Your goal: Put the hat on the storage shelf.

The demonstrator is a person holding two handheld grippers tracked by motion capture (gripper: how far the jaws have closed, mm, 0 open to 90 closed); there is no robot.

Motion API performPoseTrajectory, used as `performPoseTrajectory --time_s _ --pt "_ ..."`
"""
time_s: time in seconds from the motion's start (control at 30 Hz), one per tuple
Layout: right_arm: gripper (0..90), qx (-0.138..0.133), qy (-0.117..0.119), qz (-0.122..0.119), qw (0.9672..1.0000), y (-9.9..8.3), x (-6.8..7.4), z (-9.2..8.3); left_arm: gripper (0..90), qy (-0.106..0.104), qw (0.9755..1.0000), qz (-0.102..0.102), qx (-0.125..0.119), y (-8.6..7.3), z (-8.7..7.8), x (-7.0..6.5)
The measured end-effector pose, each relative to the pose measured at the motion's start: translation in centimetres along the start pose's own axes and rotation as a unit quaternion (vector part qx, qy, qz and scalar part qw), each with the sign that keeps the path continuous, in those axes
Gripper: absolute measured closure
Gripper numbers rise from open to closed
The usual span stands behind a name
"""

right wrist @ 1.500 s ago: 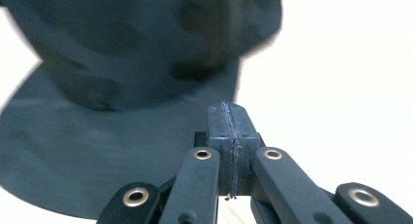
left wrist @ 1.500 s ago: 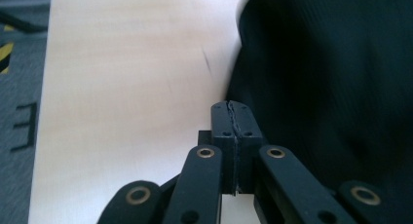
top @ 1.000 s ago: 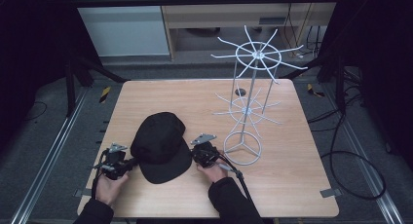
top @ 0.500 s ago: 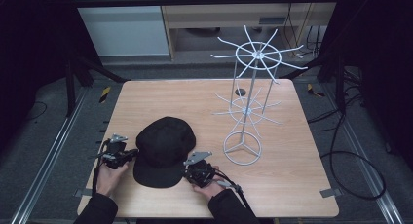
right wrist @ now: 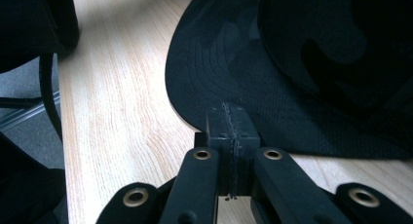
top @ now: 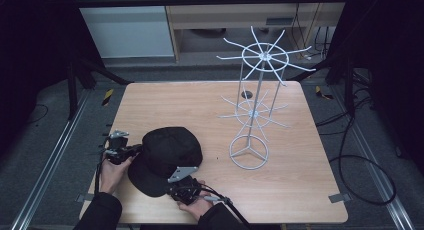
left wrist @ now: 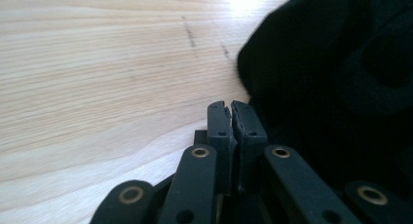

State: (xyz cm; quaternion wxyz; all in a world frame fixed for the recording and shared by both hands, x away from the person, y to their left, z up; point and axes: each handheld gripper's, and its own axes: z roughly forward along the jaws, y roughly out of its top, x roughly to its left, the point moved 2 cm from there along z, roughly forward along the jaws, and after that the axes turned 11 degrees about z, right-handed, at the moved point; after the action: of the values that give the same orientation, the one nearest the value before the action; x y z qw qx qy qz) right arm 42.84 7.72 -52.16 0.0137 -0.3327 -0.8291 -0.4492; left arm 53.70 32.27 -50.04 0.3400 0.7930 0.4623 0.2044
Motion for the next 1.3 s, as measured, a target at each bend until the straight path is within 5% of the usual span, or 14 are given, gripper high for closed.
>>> performPoseTrajectory --time_s 0.13,0.23,0.43,0.6,0.83,1.17,1.3 --pt "90.0 -0.025 -0.014 0.003 0.9996 0.0 -0.8 -1.9 83.3 0.013 0.9997 0.001 -0.019 0.3 -1.6 0.3" --pt "88.2 -0.044 -0.051 -0.007 0.9977 0.3 -1.9 -4.6 81.3 0.023 0.9981 0.026 -0.05 1.2 -4.4 -0.2" --pt "83.4 -0.085 -0.124 0.001 0.9887 0.3 -4.6 -10.8 72.5 0.013 0.9936 0.07 -0.087 3.5 -7.9 -2.9" --pt "75.2 -0.095 -0.154 0.009 0.9835 -0.7 -5.7 -14.3 60.1 -0.007 0.9904 0.1 -0.095 6.1 -9.4 -5.6" --pt "66.4 -0.105 -0.191 0.049 0.9747 -3.7 -8.8 -18.8 48.7 -0.02 0.9889 0.132 -0.065 8.7 -8.2 -8.0" --pt "62.9 -0.118 -0.262 0.108 0.9516 -7.1 -14.0 -25.0 41.8 -0.021 0.9871 0.158 -0.019 11.0 -5.9 -9.8" --pt "62.6 -0.119 -0.269 0.133 0.9464 -8.1 -15.4 -26.1 40.6 -0.013 0.9858 0.167 -0.004 11.3 -5.1 -10.2"
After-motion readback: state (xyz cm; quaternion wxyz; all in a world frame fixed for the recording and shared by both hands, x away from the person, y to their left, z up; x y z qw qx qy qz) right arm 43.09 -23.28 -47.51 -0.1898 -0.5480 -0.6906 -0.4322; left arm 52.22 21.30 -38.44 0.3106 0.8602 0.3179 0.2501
